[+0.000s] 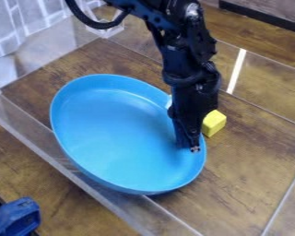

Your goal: Remove the green object from inside the blue tray and put it on the table

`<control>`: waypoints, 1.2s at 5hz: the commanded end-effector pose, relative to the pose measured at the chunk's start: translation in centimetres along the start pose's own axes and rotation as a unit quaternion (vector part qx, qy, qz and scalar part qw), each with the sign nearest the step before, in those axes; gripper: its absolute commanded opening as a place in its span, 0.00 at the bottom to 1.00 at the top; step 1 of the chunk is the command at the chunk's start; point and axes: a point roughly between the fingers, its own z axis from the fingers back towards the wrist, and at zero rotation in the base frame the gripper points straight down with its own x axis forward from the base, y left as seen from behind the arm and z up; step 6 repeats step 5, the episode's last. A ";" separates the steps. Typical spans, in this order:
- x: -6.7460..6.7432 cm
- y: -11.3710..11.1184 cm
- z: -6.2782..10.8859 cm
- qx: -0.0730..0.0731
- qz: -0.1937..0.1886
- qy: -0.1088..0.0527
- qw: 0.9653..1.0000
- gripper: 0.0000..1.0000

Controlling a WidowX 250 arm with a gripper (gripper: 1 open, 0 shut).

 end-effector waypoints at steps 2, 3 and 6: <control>0.7 -2.6 -0.7 -0.019 -0.037 0.016 0.999 0.00; 0.8 -3.2 -0.6 -0.021 -0.042 0.013 0.999 0.00; 1.0 -4.4 -0.3 -0.023 -0.054 0.009 0.998 0.00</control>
